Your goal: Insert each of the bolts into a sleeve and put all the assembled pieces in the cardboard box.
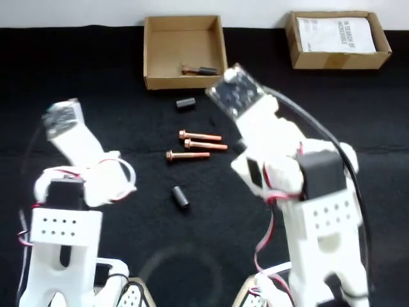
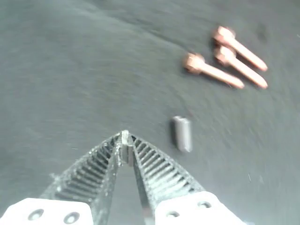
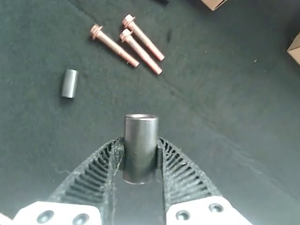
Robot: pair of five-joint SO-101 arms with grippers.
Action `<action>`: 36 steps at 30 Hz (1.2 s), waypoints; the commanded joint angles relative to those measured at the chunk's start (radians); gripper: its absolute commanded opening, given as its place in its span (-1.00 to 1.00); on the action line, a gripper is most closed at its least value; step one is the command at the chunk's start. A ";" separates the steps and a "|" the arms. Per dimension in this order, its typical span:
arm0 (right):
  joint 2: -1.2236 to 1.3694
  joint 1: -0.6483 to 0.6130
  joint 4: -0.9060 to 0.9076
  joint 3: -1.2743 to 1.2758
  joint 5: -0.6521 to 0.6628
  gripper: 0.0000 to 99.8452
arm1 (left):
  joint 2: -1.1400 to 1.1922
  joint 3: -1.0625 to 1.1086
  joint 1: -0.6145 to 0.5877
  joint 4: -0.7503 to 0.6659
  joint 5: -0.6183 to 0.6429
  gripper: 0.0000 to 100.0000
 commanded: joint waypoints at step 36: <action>-0.438 0.087 -0.277 0.725 0.025 -0.99 | 1.913 -1.971 0.271 0.302 0.509 -0.53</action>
